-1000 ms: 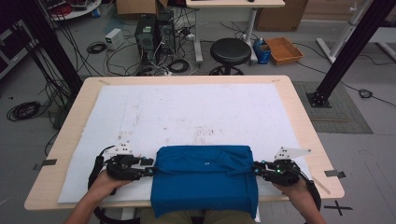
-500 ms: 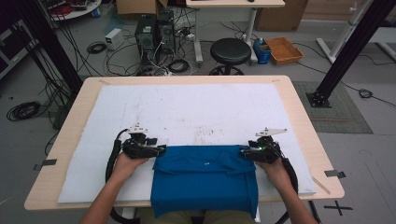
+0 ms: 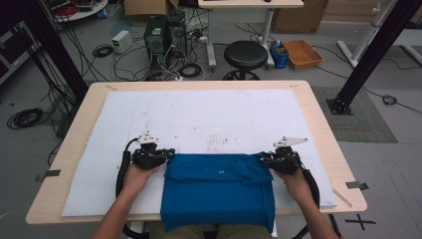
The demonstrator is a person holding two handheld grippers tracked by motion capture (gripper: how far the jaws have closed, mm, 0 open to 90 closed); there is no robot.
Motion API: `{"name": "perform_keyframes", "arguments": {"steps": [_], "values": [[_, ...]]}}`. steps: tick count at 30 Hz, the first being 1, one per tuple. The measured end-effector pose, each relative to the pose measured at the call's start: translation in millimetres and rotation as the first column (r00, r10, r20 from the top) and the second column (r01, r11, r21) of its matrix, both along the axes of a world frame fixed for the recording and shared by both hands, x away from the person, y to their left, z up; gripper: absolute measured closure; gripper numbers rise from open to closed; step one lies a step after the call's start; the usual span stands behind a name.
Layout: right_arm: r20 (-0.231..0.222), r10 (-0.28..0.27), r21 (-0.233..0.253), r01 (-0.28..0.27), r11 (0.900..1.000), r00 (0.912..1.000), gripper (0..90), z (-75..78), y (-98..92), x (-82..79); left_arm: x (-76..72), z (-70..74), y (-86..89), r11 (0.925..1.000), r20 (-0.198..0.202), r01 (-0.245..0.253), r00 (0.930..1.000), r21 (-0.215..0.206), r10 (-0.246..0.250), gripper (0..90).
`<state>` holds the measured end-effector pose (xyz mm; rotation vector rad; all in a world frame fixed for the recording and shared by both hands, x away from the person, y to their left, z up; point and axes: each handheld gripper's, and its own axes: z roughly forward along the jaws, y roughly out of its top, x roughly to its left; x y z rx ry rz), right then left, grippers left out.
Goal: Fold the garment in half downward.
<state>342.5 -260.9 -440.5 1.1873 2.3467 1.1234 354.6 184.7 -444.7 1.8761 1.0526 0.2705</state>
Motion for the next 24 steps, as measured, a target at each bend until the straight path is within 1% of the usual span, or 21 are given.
{"name": "perform_keyframes", "arguments": {"steps": [2, 4, 5, 6, 9, 10, 12, 13, 14, 15, 16, 17, 18, 19, 20, 21, 22, 23, 24], "values": [[0.033, -0.006, -0.001, 0.006, 1.000, 0.9994, 80.7, 3.7, 0.6, 6.0, 9.0, 3.9, 2.6, 0.9991, 0.008, -0.032, 0.9995, -0.029, 0.032, 87.8], [0.062, -0.030, -0.001, 0.030, 1.000, 0.9976, 80.7, 6.4, 0.4, 16.8, 20.9, 8.3, 4.9, 0.9950, 0.015, -0.072, 0.9972, -0.069, 0.073, 87.8], [0.061, -0.052, 0.004, 0.051, 0.999, 0.9968, 80.7, 7.8, 0.9, 25.2, 25.3, 9.4, 5.0, 0.9932, 0.015, -0.083, 0.9963, -0.082, 0.084, 87.8], [0.062, -0.058, 0.007, 0.058, 0.998, 0.9964, 80.7, 8.5, 0.9, 31.4, 31.5, 10.6, 4.6, 0.9912, 0.020, -0.101, 0.9945, -0.085, 0.103, 87.8], [0.062, -0.088, 0.007, 0.088, 0.996, 0.9942, 80.7, 12.0, 3.3, 54.7, 48.1, 13.2, 2.5, 0.9872, 0.030, -0.134, 0.9901, -0.087, 0.137, 87.8], [0.070, -0.098, 0.004, 0.098, 0.995, 0.9927, 80.6, 13.1, 4.3, 61.4, 53.3, 13.2, 1.4, 0.9855, 0.040, -0.148, 0.9876, -0.082, 0.152, 87.8], [0.070, -0.134, 0.003, 0.134, 0.991, 0.9886, 80.4, 14.0, 6.4, 70.7, 57.6, 12.8, -0.4, 0.9839, 0.055, -0.164, 0.9843, -0.071, 0.168, 87.7], [0.064, -0.141, 0.005, 0.141, 0.990, 0.9879, 78.5, 13.4, 6.9, 73.9, 57.9, 12.8, -2.1, 0.9824, 0.074, -0.180, 0.9804, -0.051, 0.183, 86.6], [0.050, -0.151, 0.009, 0.151, 0.989, 0.9873, 72.8, 12.2, 7.3, 76.0, 57.1, 13.2, -3.4, 0.9793, 0.084, -0.199, 0.9759, -0.036, 0.202, 82.1], [0.044, -0.164, 0.006, 0.164, 0.987, 0.9855, 61.8, 11.0, 7.1, 76.9, 55.8, 14.0, -2.9, 0.9787, 0.078, -0.201, 0.9759, -0.041, 0.204, 73.8], [0.043, -0.182, 0.007, 0.182, 0.983, 0.9823, 53.8, 10.5, 6.3, 76.3, 53.4, 14.9, -2.1, 0.9785, 0.083, -0.198, 0.9758, -0.058, 0.202, 69.5], [0.047, -0.192, 0.024, 0.192, 0.981, 0.9802, 48.2, 11.0, 4.4, 74.3, 48.8, 16.6, -0.6, 0.9805, 0.100, -0.184, 0.9767, -0.070, 0.190, 68.7], [0.058, -0.195, 0.039, 0.193, 0.980, 0.9790, 45.3, 12.8, 1.3, 69.8, 46.3, 17.5, 0.2, 0.9824, 0.110, -0.172, 0.9776, -0.073, 0.179, 67.2], [0.067, -0.198, 0.048, 0.195, 0.980, 0.9779, 42.6, 14.4, -0.2, 66.6, 42.7, 18.4, 0.7, 0.9853, 0.111, -0.152, 0.9809, -0.078, 0.160, 65.5], [0.078, -0.196, 0.062, 0.191, 0.980, 0.9775, 41.5, 16.7, -2.7, 62.4, 39.2, 19.2, 0.6, 0.9877, 0.112, -0.134, 0.9835, -0.081, 0.142, 64.6], [0.092, -0.183, 0.075, 0.177, 0.981, 0.9787, 41.5, 18.7, -5.3, 58.0, 35.9, 19.3, -0.2, 0.9895, 0.110, -0.108, 0.9869, -0.096, 0.118, 63.1], [0.094, -0.169, 0.086, 0.162, 0.983, 0.9810, 41.7, 20.6, -6.5, 53.4, 32.7, 19.3, -1.0, 0.9920, 0.109, -0.080, 0.9899, -0.098, 0.090, 62.0], [0.095, -0.156, 0.085, 0.148, 0.985, 0.9832, 43.1, 22.6, -7.0, 48.9, 29.8, 18.8, -2.9, 0.9943, 0.111, -0.057, 0.9915, -0.090, 0.067, 61.9], [0.097, -0.128, 0.091, 0.119, 0.989, 0.9871, 46.4, 23.6, -6.9, 45.2, 28.0, 17.7, -5.0, 0.9961, 0.104, -0.034, 0.9937, -0.081, 0.042, 60.3]]}}
